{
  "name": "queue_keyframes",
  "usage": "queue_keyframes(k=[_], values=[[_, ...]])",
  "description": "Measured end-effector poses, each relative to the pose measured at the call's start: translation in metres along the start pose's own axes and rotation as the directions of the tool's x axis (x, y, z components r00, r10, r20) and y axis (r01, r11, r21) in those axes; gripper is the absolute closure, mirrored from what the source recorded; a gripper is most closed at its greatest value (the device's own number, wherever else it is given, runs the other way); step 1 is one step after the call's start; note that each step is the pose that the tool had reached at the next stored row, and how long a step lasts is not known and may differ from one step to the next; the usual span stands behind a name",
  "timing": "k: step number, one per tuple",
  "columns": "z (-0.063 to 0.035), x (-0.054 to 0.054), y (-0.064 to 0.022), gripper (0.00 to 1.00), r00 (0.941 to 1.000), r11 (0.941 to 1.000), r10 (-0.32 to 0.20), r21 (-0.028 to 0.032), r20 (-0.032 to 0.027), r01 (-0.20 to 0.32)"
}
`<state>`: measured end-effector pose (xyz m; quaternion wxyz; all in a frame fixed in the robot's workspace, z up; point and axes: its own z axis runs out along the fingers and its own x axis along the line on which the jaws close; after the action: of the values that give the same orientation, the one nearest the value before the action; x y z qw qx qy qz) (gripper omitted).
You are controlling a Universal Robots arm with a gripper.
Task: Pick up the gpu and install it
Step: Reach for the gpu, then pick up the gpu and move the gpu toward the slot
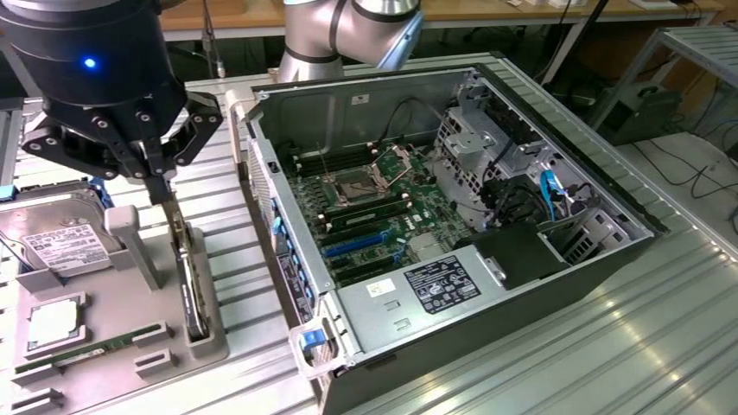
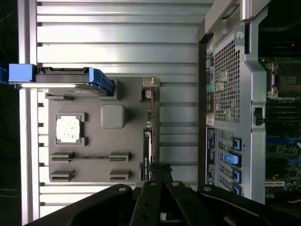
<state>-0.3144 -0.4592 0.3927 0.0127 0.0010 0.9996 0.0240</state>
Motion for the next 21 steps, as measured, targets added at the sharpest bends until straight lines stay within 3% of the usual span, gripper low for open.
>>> queue_keyframes(k=[6,21], values=[[-0.0003,0.0103,-0.0030,0.89,1.0000,1.0000,-0.001,0.0001,-0.0002,0.001],[-0.0003,0.0108,-0.0033,0.89,1.0000,1.0000,-0.001,-0.0005,-0.0001,0.001]])
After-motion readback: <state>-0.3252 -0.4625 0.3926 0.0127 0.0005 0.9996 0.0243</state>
